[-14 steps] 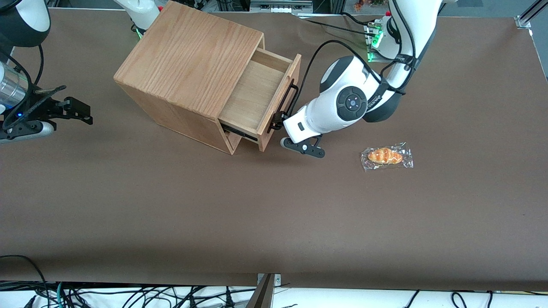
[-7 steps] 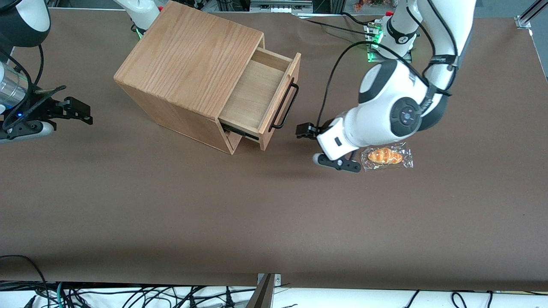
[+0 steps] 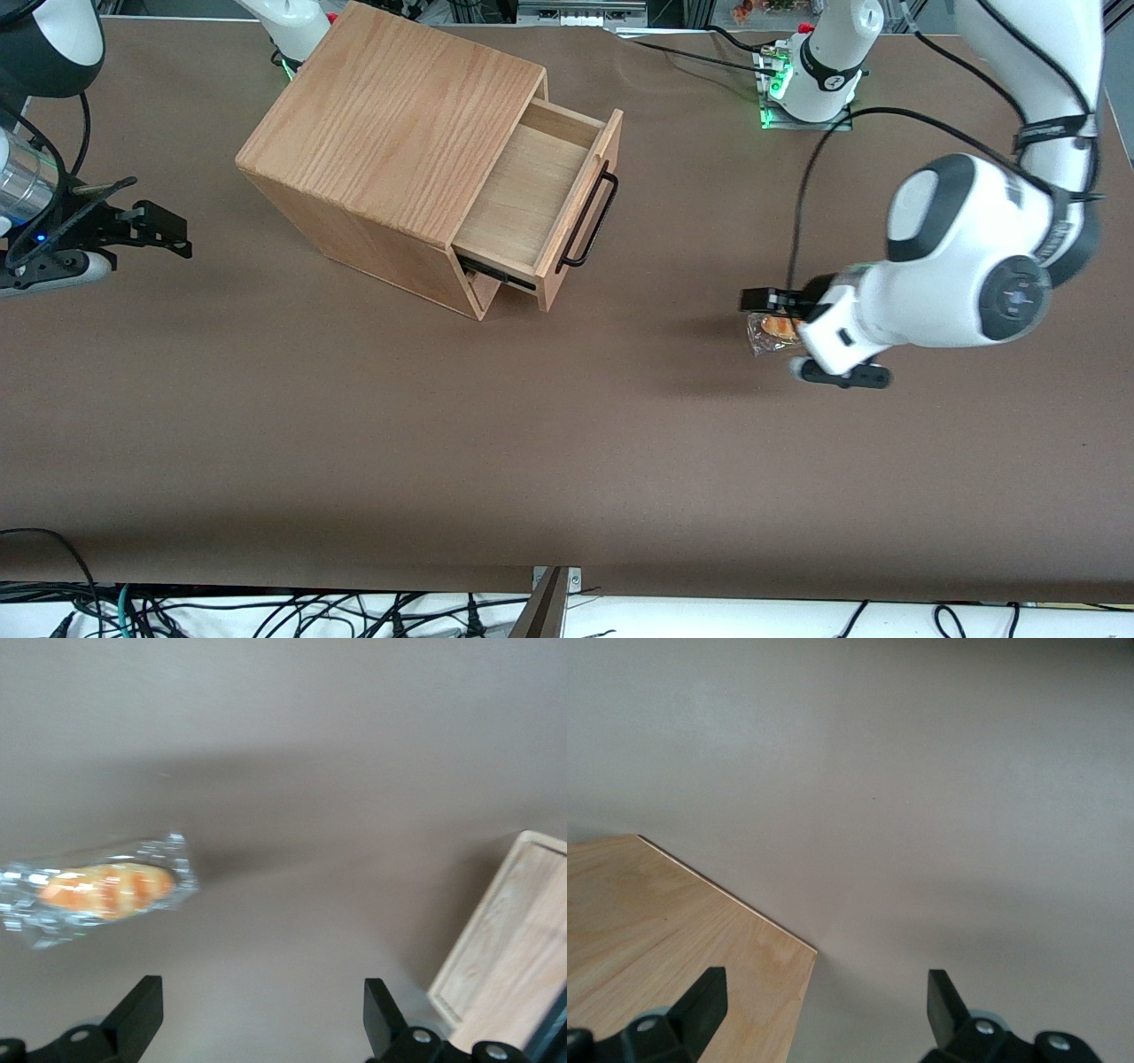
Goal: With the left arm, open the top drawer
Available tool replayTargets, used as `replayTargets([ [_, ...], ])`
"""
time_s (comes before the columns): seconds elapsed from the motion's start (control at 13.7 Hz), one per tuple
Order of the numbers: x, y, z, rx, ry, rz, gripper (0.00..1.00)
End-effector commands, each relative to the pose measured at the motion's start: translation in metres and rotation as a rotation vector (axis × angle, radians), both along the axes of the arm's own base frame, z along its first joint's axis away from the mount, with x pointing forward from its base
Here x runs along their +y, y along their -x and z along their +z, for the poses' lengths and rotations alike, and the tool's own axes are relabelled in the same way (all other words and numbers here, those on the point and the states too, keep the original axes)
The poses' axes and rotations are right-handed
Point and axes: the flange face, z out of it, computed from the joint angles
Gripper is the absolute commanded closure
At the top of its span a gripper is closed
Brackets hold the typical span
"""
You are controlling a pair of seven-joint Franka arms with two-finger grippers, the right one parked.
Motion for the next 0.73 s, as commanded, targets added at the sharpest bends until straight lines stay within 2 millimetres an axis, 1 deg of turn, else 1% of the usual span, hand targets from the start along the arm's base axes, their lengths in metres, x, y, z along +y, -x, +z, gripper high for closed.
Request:
replayTargets([
  [0.0,0.072,-0.001,0.011,-0.02,0.007,-0.092,0.0],
  [0.15,0.113,0.004,0.028,-0.033,-0.023,-0.103,0.0],
  [0.22,0.129,0.006,0.031,-0.039,-0.045,-0.095,0.0],
  [0.29,0.135,0.013,0.046,-0.062,-0.084,-0.115,0.0],
  [0.36,0.139,0.026,0.055,-0.076,-0.163,-0.131,0.0],
  [0.44,0.143,0.038,0.071,-0.114,-0.213,-0.131,0.0],
  [0.51,0.145,0.051,0.086,-0.137,-0.242,-0.123,0.0],
  [0.66,0.144,0.071,0.124,-0.189,-0.253,-0.103,0.0],
])
